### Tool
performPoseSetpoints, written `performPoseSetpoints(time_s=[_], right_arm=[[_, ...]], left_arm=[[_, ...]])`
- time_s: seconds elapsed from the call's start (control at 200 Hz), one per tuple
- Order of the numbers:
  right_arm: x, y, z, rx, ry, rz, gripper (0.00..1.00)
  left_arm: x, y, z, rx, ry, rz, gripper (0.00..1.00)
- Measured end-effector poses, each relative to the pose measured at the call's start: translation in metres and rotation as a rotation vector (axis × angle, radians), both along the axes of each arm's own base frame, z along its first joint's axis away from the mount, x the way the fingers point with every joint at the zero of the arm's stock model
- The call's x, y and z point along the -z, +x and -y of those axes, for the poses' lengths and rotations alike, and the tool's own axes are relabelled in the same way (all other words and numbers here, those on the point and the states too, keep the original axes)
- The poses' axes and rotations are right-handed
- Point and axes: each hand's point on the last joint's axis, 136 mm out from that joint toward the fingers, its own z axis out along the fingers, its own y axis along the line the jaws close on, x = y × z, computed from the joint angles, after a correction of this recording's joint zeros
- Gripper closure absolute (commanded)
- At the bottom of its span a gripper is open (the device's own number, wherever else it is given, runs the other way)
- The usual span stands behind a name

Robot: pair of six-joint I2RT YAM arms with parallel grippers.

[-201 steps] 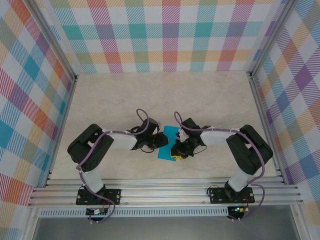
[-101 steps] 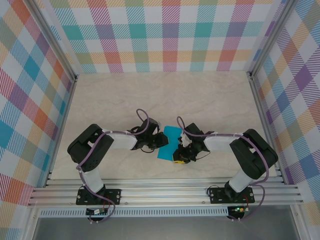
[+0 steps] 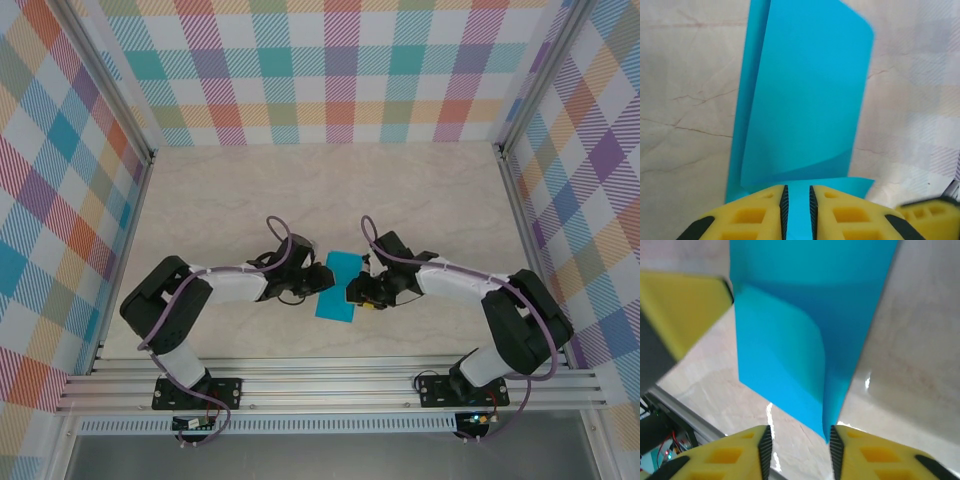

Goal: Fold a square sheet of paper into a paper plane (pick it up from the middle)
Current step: Fold the triangle a second time at the center of the table.

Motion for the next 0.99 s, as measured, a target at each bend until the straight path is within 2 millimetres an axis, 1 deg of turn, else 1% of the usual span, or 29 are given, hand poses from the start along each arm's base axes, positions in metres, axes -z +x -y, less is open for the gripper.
performPoseSetpoints(time_s=[0.11,0.18,0.35,0.45,0.57,0.72,0.87,0.995], right_arm=[[0.000,0.012,-0.001,0.019,-0.015,0.013,0.54],[0.005,0.017,-0.001,0.028,-0.035,0.010,0.52],[0.020,0.017,0.001,0.035,-0.071,-0.021,0.51],[0.027,0.016,0.001,0.035,-0.081,-0.036,0.53],[0.027,0.017,0.001,0.042,-0.077,-0.047,0.59],[0.029,0.017,0.003,0.056,-0.077,-0.064,0.66],[0.029,0.017,0.003,0.060,-0.074,-0.069,0.66],[0.028,0.018,-0.001,0.053,-0.056,-0.067,0.64]], left_arm=[[-0.016,0.003,0.000,-0.002,-0.019,0.040,0.77],[-0.018,0.004,0.000,-0.002,-0.017,0.049,0.77],[-0.013,0.000,-0.003,-0.001,0.000,0.034,0.77],[-0.013,0.000,-0.003,0.000,0.000,0.032,0.78],[-0.011,-0.002,-0.002,0.009,-0.001,0.025,0.79],[0.000,-0.004,-0.002,0.017,0.012,-0.003,0.79],[0.009,-0.007,-0.002,0.024,0.021,-0.024,0.80],[0.014,-0.007,-0.001,0.028,0.028,-0.038,0.80]])
